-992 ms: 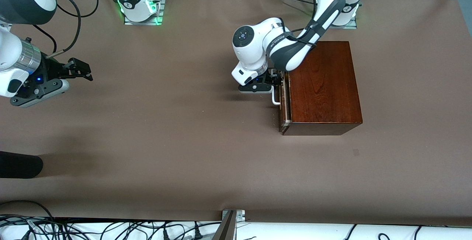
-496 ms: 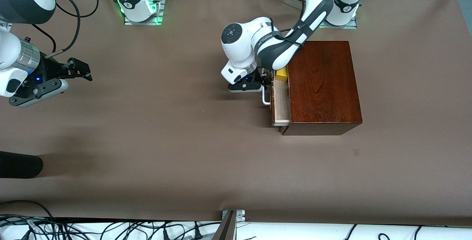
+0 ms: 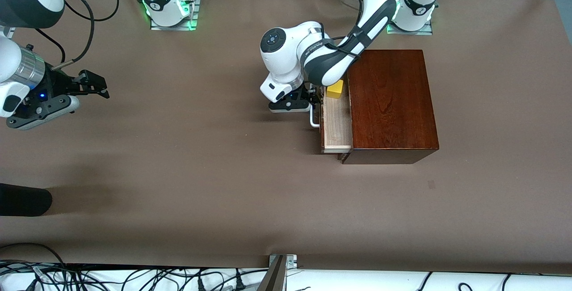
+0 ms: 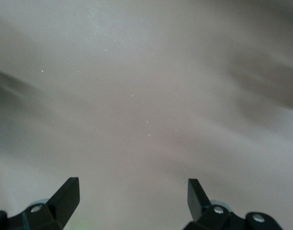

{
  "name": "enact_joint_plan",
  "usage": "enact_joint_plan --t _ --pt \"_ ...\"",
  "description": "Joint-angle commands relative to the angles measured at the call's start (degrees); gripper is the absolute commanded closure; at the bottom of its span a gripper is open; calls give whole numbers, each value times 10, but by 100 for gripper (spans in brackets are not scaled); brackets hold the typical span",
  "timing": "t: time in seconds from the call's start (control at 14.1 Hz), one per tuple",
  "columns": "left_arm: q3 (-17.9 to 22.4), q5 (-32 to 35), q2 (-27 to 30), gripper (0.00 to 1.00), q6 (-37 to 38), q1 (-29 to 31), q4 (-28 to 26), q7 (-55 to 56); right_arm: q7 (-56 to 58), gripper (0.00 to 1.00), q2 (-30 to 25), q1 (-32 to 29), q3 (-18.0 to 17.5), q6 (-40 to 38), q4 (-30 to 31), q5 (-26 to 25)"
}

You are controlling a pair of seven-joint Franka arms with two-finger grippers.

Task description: Open drawer, take yellow block, close drawer

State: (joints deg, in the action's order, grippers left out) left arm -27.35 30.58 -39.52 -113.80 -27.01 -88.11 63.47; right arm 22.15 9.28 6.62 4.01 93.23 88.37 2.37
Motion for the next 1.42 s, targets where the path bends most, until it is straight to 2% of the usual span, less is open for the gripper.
enact_joint_plan --t 0.0,0.35,0.5,0.64,0.78,0.92,1.2,1.35 --pt "-10 -2 -29 0 -19 -20 43 10 6 0 -1 -6 0 -10 -11 9" --pt "-17 -1 5 0 110 -20 45 5 0 0 -1 -2 -5 -9 -11 7" --pt "-18 -1 14 0 146 -21 61 -14 -57 0 -1 -1 -5 -9 -11 8" --pt "-20 -3 18 0 210 -25 100 -48 -121 0 -6 0 -9 -10 -11 9" --pt "-20 -11 50 0 258 -23 127 -89 -141 0 -8 0 -10 -10 -11 7" --pt "-17 -34 104 0 277 -13 129 -149 -142 0 -9 0 -9 -9 -11 6" --pt "-17 -106 178 0 349 77 126 -271 -142 0 -8 2 -11 -9 -12 8" --pt "-16 -148 205 0 359 147 124 -358 -146 0 -8 25 -36 -9 -11 9"
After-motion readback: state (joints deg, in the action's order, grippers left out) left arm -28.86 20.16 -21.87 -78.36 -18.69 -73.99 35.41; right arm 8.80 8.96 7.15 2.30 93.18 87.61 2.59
